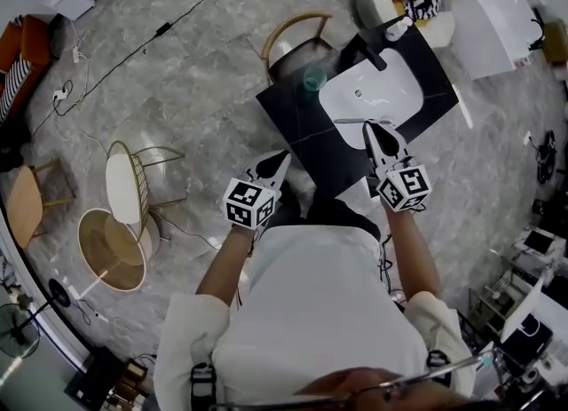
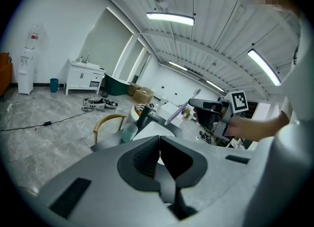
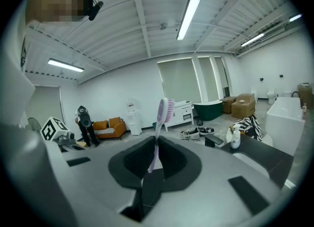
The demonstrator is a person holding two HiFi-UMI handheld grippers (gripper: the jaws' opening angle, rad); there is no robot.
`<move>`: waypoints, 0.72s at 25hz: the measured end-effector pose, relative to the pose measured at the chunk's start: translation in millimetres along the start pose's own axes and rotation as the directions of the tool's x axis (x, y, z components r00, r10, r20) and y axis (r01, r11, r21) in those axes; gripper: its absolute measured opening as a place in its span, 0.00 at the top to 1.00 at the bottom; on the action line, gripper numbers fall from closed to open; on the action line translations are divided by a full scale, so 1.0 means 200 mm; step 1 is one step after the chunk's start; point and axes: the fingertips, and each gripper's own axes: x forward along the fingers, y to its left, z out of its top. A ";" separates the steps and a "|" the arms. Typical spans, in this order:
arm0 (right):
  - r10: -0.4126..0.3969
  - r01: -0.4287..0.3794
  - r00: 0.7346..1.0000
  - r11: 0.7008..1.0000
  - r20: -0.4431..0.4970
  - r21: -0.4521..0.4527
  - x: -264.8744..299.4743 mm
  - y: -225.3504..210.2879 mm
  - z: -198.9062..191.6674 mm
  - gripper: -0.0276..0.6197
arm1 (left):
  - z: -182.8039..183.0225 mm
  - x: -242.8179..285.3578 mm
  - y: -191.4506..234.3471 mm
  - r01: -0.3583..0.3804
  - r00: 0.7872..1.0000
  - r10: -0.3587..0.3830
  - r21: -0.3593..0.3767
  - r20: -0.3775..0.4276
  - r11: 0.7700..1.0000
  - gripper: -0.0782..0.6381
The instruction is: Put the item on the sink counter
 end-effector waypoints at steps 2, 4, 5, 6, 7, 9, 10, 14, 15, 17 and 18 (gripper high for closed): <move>0.006 -0.006 1.000 1.000 -0.016 -0.003 0.05 -0.02 -0.01 0.91 | 0.00 0.02 0.01 -0.002 1.000 0.002 -0.009 -0.004 1.000 0.88; 0.018 -0.018 0.999 1.000 -0.029 -0.008 0.11 -0.04 -0.02 0.91 | -0.01 0.06 0.03 -0.011 1.000 0.011 -0.021 -0.009 1.000 0.88; 0.026 -0.027 0.999 1.000 -0.035 -0.011 0.14 -0.06 -0.02 0.91 | -0.01 0.08 0.04 -0.017 1.000 0.017 -0.025 -0.014 1.000 0.88; 0.036 -0.037 0.998 0.999 -0.041 -0.014 0.18 -0.07 -0.03 0.91 | -0.02 0.10 0.06 -0.026 1.000 0.025 -0.029 -0.019 0.999 0.88; 0.046 -0.047 0.998 0.999 -0.048 -0.017 0.21 -0.09 -0.03 0.91 | -0.03 0.13 0.07 -0.035 0.999 0.034 -0.034 -0.024 0.999 0.88; 0.067 -0.068 0.996 0.997 -0.067 -0.022 0.28 -0.12 -0.06 0.91 | -0.04 0.17 0.08 -0.056 0.998 0.055 -0.048 -0.031 0.997 0.88; 0.077 -0.079 0.994 0.997 -0.080 -0.025 0.31 -0.14 -0.07 0.91 | -0.04 0.18 0.07 -0.066 0.997 0.065 -0.059 -0.030 0.996 0.88; 0.123 -0.128 0.984 0.991 -0.132 -0.031 0.44 -0.22 -0.12 0.91 | -0.02 0.25 0.05 -0.106 0.994 0.105 -0.108 -0.016 0.988 0.88; 0.133 -0.139 0.981 0.990 -0.142 -0.032 0.47 -0.24 -0.13 0.91 | -0.02 0.27 0.04 -0.116 0.993 0.115 -0.118 -0.014 0.986 0.88; 0.149 -0.157 0.976 0.987 -0.158 -0.037 0.54 -0.27 -0.16 0.91 | -0.04 0.30 0.04 -0.131 0.991 0.131 -0.135 -0.015 0.982 0.88; 0.156 -0.164 0.974 0.986 -0.166 -0.040 0.57 -0.28 -0.18 0.91 | -0.04 0.31 0.03 -0.138 0.990 0.137 -0.144 -0.017 0.980 0.88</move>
